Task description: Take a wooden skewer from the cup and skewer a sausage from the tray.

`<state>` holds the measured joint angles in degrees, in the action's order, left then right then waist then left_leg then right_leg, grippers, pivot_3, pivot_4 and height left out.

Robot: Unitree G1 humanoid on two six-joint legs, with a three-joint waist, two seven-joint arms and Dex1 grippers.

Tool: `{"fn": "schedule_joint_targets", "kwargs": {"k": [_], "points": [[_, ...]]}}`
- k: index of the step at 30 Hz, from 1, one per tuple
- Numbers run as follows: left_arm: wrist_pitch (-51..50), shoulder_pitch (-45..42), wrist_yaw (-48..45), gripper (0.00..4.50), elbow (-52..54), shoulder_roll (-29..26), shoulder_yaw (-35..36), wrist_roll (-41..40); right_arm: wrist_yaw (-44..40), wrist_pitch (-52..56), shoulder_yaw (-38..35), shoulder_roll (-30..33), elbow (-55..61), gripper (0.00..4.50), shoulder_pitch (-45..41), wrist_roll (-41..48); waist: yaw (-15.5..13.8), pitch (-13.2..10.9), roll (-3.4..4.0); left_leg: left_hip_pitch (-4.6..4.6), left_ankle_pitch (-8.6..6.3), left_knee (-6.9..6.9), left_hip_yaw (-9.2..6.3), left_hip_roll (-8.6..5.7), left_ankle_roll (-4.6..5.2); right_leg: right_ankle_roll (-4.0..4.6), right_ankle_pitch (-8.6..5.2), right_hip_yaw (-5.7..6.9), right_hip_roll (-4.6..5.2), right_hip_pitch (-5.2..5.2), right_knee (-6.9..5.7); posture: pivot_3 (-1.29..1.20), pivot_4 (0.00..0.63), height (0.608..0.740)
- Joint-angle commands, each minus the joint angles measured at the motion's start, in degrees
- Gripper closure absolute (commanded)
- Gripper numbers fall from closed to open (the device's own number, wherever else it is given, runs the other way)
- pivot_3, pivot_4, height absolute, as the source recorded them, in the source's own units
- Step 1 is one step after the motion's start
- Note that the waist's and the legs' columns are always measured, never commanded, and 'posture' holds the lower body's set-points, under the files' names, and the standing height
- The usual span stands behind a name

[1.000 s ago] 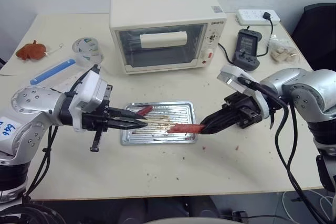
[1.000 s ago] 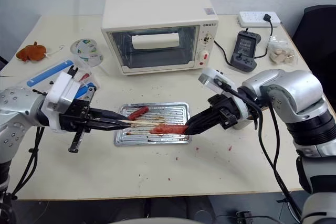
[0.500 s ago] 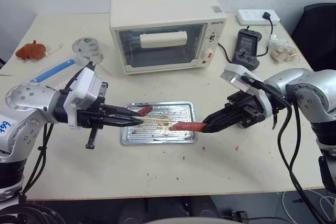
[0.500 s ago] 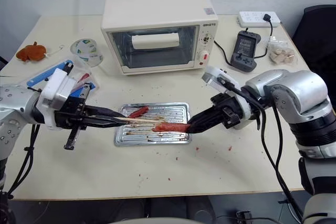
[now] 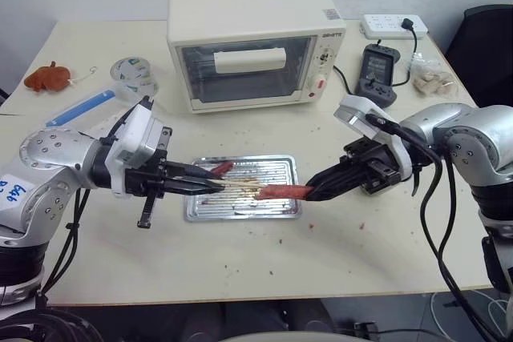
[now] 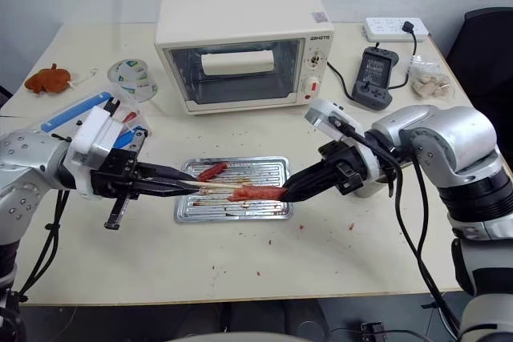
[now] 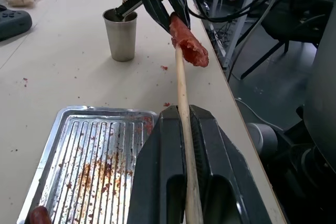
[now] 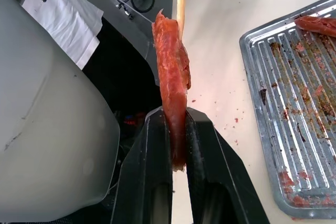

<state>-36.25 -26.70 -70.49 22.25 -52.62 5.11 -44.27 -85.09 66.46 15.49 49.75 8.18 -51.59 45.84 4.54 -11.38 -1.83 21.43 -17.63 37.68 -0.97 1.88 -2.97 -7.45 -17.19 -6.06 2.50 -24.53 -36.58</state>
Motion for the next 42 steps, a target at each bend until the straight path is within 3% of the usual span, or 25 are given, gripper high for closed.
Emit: {"fn": "schedule_joint_targets", "kwargs": {"k": [1, 20, 42], "points": [[0.83, -1.07, 0.05, 4.50, 1.14, 0.10, -0.36, 0.50, 0.26, 0.43, -1.98, -0.15, 1.37, 4.42, -1.46, 1.24, 0.01, 0.00, 0.00, 0.00, 0.00, 0.00, 0.00, 0.00, 0.00, 0.00, 0.00, 0.00, 0.00, 0.00, 0.00, 0.00, 0.150, 0.740], [2.53, -3.68, 1.19, 4.50, 0.68, 5.98, -5.70, 3.74, 3.69, 3.50, -3.35, -3.13, 2.43, 4.42, -2.78, 3.73, -0.09, 0.00, 0.00, 0.02, 0.00, 0.04, -0.01, 0.00, 0.00, -0.03, 0.01, 0.00, 0.01, 0.00, -0.01, 0.00, 0.150, 0.740], [4.17, -4.71, 0.05, 4.50, -1.42, 7.56, -5.86, 5.71, 4.99, 4.34, -4.58, -2.29, 3.75, 4.42, -1.28, 4.64, -0.09, 0.00, 0.00, 0.03, 0.00, 0.05, -0.02, 0.00, 0.00, -0.03, 0.02, 0.00, 0.00, 0.00, 0.01, 0.00, 0.150, 0.740]]}}
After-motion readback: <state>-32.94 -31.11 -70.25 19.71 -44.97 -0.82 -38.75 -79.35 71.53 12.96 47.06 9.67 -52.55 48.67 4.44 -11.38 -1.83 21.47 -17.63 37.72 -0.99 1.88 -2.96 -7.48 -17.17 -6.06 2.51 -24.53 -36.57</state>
